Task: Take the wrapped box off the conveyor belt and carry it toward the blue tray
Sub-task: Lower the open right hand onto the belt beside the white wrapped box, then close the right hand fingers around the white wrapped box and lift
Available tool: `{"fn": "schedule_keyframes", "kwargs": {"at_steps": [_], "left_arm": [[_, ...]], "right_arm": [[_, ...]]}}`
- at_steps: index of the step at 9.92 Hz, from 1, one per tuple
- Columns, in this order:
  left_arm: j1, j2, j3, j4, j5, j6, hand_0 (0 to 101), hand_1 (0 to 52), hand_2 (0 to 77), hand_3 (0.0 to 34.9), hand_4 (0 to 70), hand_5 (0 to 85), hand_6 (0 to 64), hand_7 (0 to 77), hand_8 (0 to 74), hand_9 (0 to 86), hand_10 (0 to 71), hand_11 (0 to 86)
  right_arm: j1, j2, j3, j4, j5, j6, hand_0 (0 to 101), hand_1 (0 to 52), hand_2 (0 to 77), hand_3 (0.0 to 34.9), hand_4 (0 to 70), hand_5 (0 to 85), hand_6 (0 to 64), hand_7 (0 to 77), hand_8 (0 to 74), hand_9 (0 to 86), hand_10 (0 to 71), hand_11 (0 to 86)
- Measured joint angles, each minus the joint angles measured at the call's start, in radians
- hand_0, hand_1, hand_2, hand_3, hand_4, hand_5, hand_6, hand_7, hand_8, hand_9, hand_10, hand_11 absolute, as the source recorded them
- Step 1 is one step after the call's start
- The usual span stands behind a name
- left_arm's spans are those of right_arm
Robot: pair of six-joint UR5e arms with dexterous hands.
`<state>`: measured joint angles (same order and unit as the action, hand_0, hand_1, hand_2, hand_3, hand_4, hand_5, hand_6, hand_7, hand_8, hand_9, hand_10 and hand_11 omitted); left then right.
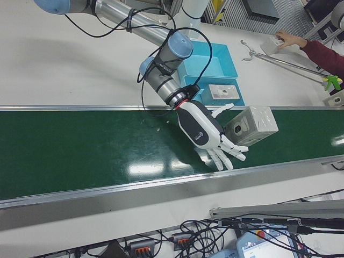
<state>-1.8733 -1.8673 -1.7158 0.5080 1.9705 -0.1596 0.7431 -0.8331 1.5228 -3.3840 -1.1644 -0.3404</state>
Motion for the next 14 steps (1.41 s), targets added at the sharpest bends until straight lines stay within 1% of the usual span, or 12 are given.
{"fn": "schedule_keyframes", "kwargs": {"at_steps": [4,5,6,7,8,10,11,12,13,14], "left_arm": [[0.0,0.0,0.0,0.0,0.0,0.0,0,0.0,0.5,0.0,0.0,1.1,0.0,0.5,0.5,0.0,0.5,0.5],[0.0,0.0,0.0,0.0,0.0,0.0,0,0.0,0.5,0.0,0.0,1.1,0.0,0.0,0.5,0.0,0.5,0.5],[0.0,0.0,0.0,0.0,0.0,0.0,0,0.0,0.5,0.0,0.0,1.1,0.0,0.0,0.5,0.0,0.5,0.5],[0.0,0.0,0.0,0.0,0.0,0.0,0,0.0,0.5,0.0,0.0,1.1,0.0,0.0,0.5,0.0,0.0,0.5],[0.0,0.0,0.0,0.0,0.0,0.0,0,0.0,0.5,0.0,0.0,1.1,0.0,0.0,0.5,0.5,0.5,0.5],[0.0,0.0,0.0,0.0,0.0,0.0,0,0.0,0.5,0.0,0.0,1.1,0.0,0.5,0.5,0.0,0.5,0.5],[0.0,0.0,0.0,0.0,0.0,0.0,0,0.0,0.5,0.0,0.0,0.5,0.0,0.5,0.5,0.0,0.5,0.5],[0.0,0.0,0.0,0.0,0.0,0.0,0,0.0,0.5,0.0,0.0,1.1,0.0,0.0,0.5,0.5,0.5,0.5],[0.0,0.0,0.0,0.0,0.0,0.0,0,0.0,0.5,0.0,0.0,1.1,0.0,0.0,0.5,0.5,0.5,0.5],[0.0,0.0,0.0,0.0,0.0,0.0,0,0.0,0.5,0.0,0.0,1.1,0.0,0.0,0.5,0.5,0.5,0.5]], "right_arm": [[-0.003,0.004,-0.001,0.0,0.001,-0.005,46,11.5,11.4,9.8,6.5,24.0,8.2,3.8,1.1,1.6,0.0,1.6],[-0.003,0.005,-0.001,0.001,0.001,-0.007,46,11.5,11.4,10.6,6.5,24.5,8.2,3.8,1.1,1.6,0.0,1.6],[-0.003,0.005,-0.001,0.001,0.001,-0.008,46,11.5,11.4,9.8,7.6,24.5,8.7,3.8,1.6,1.6,0.0,1.6],[-0.003,0.004,-0.001,0.001,0.002,-0.009,46,11.5,11.4,9.8,7.6,24.5,8.7,3.8,1.6,1.6,0.0,1.6],[-0.003,0.004,-0.001,0.001,0.002,-0.009,46,11.5,12.0,7.5,7.6,25.1,8.7,3.8,1.6,1.6,0.0,1.6],[-0.001,0.002,0.001,0.002,0.009,-0.006,46,10.9,12.0,8.0,7.6,26.2,8.7,4.9,1.6,1.6,0.0,1.6],[0.0,0.002,0.005,0.002,0.027,-0.003,46,12.5,12.5,3.8,9.8,30.0,12.0,8.7,2.2,1.6,0.0,1.6],[0.0,0.0,0.014,0.001,0.051,-0.001,47,10.4,24.5,0.6,14.7,43.1,23.5,22.4,13.6,8.7,13.6,6.5],[0.0,-0.003,0.03,0.001,0.076,-0.001,47,10.4,24.5,0.6,14.7,43.1,23.5,22.4,13.6,8.7,13.6,6.5],[0.0,-0.006,0.048,0.0,0.096,-0.004,46,3.3,29.5,0.5,18.0,48.5,30.0,29.5,23.5,18.0,24.0,16.4]]}}
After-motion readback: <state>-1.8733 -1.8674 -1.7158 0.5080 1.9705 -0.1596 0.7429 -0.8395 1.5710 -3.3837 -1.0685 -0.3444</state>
